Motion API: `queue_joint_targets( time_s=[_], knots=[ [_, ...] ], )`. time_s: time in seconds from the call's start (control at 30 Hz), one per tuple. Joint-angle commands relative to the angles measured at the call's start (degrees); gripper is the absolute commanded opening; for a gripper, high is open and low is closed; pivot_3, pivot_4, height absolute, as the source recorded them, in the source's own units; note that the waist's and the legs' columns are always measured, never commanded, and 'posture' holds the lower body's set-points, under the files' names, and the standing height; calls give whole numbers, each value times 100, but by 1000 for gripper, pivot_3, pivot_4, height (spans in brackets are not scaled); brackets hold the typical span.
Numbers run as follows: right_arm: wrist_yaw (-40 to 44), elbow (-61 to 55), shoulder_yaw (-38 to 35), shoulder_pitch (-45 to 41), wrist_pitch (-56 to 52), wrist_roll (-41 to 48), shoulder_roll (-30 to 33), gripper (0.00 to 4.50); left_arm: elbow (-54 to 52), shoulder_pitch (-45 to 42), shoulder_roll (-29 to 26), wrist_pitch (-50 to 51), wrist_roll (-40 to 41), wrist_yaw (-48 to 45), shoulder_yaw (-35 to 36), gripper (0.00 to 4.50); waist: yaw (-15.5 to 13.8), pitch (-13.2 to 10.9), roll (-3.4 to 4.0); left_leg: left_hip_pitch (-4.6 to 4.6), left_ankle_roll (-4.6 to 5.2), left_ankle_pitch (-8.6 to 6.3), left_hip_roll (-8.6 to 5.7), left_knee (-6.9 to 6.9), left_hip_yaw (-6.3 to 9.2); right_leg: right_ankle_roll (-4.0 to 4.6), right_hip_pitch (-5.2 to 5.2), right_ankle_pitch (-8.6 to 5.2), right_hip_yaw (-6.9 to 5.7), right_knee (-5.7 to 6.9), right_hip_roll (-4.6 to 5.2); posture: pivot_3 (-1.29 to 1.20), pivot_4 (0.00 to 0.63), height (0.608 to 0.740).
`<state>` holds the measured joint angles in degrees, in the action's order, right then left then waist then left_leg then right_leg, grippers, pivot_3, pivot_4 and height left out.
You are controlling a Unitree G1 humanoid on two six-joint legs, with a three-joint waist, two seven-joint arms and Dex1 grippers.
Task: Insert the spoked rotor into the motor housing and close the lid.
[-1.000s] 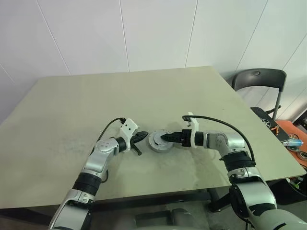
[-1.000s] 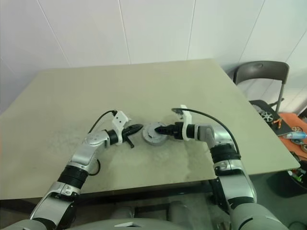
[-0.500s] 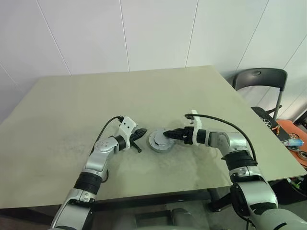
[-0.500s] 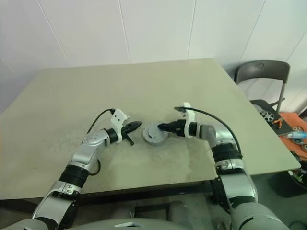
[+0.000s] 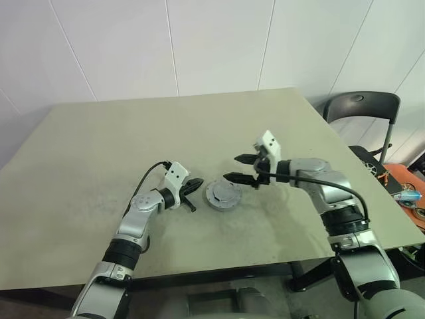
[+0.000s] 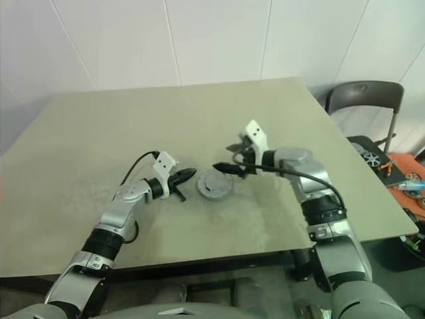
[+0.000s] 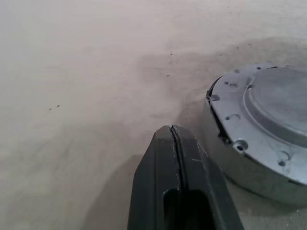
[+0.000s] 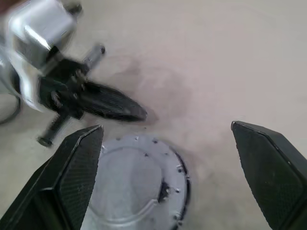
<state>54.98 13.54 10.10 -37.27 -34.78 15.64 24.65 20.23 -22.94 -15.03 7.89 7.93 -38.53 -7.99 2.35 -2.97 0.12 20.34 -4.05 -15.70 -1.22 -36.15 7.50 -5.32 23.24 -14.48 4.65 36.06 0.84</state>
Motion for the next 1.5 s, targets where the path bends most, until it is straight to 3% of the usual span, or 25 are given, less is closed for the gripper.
queue_joint_targets(
  time_s=[0.03, 0.7, 0.8, 0.83, 1.17, 1.5],
  knots=[
    [17, -316, 274, 58, -30, -168, 8, 4458, -188, -118, -49, -78, 108, -56, 184, 0, -14, 0, -1, 0, 0, 0, -1, 0, 0, 0, -1, 0, 0, 0, 1, 0, 0, 740],
    [-9, -285, 1061, 247, -37, -824, -117, 4458, -369, -9, -204, -30, 308, -132, 524, 0, 12, 1, -3, -10, 0, 0, 1, 1, 1, 2, -5, 2, -1, 5, 0, 0, 0, 740],
    [-15, -251, 1078, 270, 6, -885, -150, 3563, -380, -5, -212, -27, 302, -123, 529, 0, 13, 1, -4, -12, 0, 0, 1, 0, 1, 3, -7, 2, 0, 6, 0, 0, 0, 740],
    [-4, -244, 1071, 272, 23, -897, -150, 3461, -389, 1, -218, -26, 304, -121, 534, 0, 15, 2, -4, -14, 0, 0, 1, 0, 1, 3, -8, 2, 0, 7, 0, 0, 0, 740],
    [25, -282, 536, 193, -100, -457, -352, 3461, -345, -9, -220, -47, 299, -110, 545, 0, 21, 1, -4, -20, 0, 0, 2, 0, 1, 4, -12, 3, 0, 10, -2, 0, 0, 740],
    [-293, -38, 614, 182, 99, -734, -418, 3461, -330, -13, -207, -42, 285, -120, 514, 0, 27, 1, -4, -22, 1, 1, 3, -2, 1, 8, -12, 6, 0, 13, -3, 0, 0, 740]
  ],
)
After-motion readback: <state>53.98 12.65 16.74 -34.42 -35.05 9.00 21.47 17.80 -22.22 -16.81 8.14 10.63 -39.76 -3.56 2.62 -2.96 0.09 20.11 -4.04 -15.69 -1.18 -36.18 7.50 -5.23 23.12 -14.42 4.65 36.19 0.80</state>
